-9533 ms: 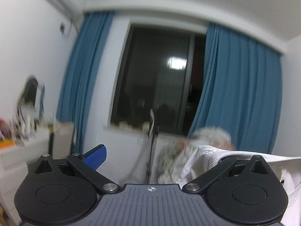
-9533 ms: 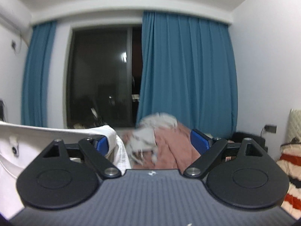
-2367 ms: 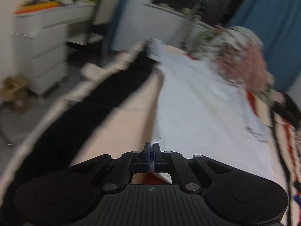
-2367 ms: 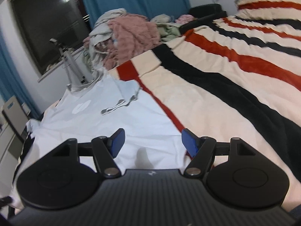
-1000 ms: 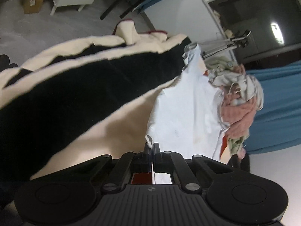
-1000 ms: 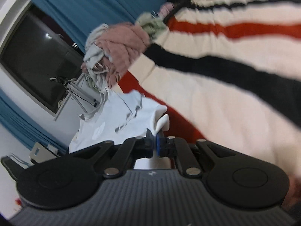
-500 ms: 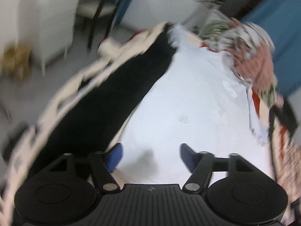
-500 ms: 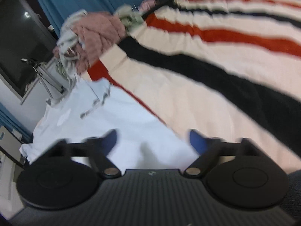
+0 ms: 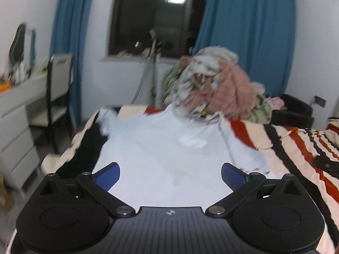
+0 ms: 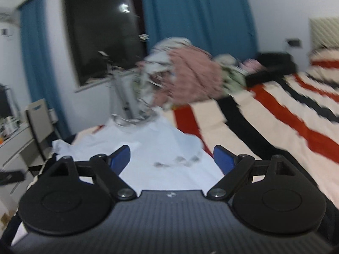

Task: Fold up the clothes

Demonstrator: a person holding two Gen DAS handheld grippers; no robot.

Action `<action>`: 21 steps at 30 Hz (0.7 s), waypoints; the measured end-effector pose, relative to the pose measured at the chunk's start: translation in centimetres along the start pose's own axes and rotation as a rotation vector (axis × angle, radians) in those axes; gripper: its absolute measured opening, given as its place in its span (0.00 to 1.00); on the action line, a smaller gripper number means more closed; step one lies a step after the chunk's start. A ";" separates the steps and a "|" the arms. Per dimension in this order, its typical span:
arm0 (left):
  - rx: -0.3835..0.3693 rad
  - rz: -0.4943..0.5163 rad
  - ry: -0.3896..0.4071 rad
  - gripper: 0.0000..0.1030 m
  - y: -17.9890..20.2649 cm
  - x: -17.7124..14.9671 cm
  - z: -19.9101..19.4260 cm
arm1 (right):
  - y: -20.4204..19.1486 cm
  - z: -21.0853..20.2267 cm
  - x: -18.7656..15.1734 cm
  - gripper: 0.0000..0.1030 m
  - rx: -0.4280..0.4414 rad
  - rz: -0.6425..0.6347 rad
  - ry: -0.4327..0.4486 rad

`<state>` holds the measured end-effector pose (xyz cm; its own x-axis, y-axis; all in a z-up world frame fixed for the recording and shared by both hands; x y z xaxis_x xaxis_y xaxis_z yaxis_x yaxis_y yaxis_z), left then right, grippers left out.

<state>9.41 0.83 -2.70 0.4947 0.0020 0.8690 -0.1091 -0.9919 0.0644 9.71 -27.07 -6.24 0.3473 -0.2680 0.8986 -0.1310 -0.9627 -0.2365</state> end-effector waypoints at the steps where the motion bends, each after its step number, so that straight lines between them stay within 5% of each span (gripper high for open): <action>1: -0.013 -0.001 0.016 1.00 0.6 -0.6 0.4 | -0.4 0.4 -0.1 0.84 0.019 -0.018 0.013; 10: -0.064 -0.004 -0.130 0.99 0.3 -6.3 5.8 | -1.3 2.9 -2.6 0.84 0.064 -0.050 -0.022; 20: -0.028 0.036 -0.144 0.99 0.8 -8.1 8.9 | -2.5 8.1 -1.4 0.79 0.151 -0.007 -0.119; 21: -0.029 0.034 -0.149 0.99 0.9 -8.2 9.4 | -2.3 9.2 -1.1 0.72 0.166 0.012 -0.131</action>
<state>13.38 -1.26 -14.43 0.6122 -0.0530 0.7889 -0.1524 -0.9870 0.0520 18.21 -24.86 -10.05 0.4655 -0.2716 0.8423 0.0147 -0.9492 -0.3142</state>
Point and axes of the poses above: each gripper's, at about its wrist camera, not at the fingertips, and z roughly the way its jaws point, y to its right, x to its top, the point moved 5 cm from there along z, roughly the way its jaws point, and after that the axes turned 5 degrees about -y, right-handed, at the moved point
